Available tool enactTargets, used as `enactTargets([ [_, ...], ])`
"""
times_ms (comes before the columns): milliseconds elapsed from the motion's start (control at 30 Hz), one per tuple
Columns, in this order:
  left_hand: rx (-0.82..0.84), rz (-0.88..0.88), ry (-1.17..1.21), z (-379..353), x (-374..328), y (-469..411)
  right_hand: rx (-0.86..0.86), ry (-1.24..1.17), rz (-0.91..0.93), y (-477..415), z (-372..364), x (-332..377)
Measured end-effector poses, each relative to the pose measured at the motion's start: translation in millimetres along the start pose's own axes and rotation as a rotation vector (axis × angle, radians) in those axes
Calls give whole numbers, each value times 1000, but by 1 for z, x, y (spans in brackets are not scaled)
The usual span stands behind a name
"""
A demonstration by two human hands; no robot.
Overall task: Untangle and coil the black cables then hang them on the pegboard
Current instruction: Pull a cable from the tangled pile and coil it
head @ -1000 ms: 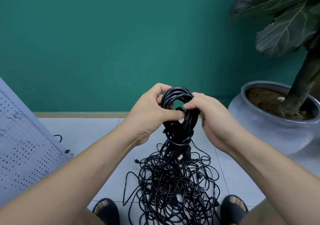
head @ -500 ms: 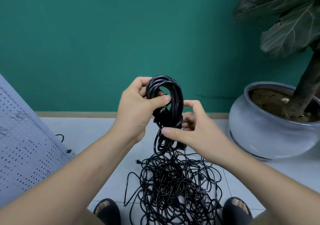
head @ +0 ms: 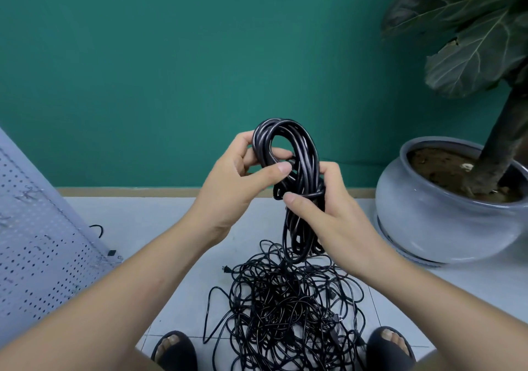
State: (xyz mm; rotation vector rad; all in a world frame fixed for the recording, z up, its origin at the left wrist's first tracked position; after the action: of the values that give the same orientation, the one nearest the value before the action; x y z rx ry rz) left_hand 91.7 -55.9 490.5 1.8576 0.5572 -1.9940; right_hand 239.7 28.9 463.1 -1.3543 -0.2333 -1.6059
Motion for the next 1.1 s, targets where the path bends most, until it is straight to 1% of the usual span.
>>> enactTargets([
  [133, 142, -8, -77, -6, 5, 3, -17, -77, 14, 1, 6, 5],
  [233, 199, 5, -51, -7, 6, 4, -18, -117, 33, 1, 8, 8],
  [333, 200, 14, -32, -5, 8, 3, -4, -117, 46, 1, 8, 10],
  [500, 157, 20, -81, -6, 14, 2, -6, -129, 82, 0, 6, 11],
  [733, 266, 19, -155, -9, 14, 4, -34, -135, 113, -4, 10, 8],
  [800, 217, -11, -222, -7, 15, 3, -26, -132, 109, -4, 8, 7],
  [900, 88, -74, -349, -1, 14, 0, -13, -88, 127, -4, 6, 7],
  [1033, -15, -193, -380, -7, 10, 4, -67, -1, 163, -5, 11, 13],
  [1100, -26, -213, -402, -15, 9, 7, -86, 76, 179, -5, 14, 15],
])
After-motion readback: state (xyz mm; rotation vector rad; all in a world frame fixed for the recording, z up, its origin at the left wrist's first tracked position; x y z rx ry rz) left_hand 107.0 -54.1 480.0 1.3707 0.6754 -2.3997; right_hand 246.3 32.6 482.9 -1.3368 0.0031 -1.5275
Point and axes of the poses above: each hand's wrist, its own y-axis away from the middle knuckle, its own z-axis out of the back of the hand, x = y × z, the point moved 7 cm from there along -y, towards the middle knuckle, and after that the axes turned 12 degrees about z, right-handed, at the moved point
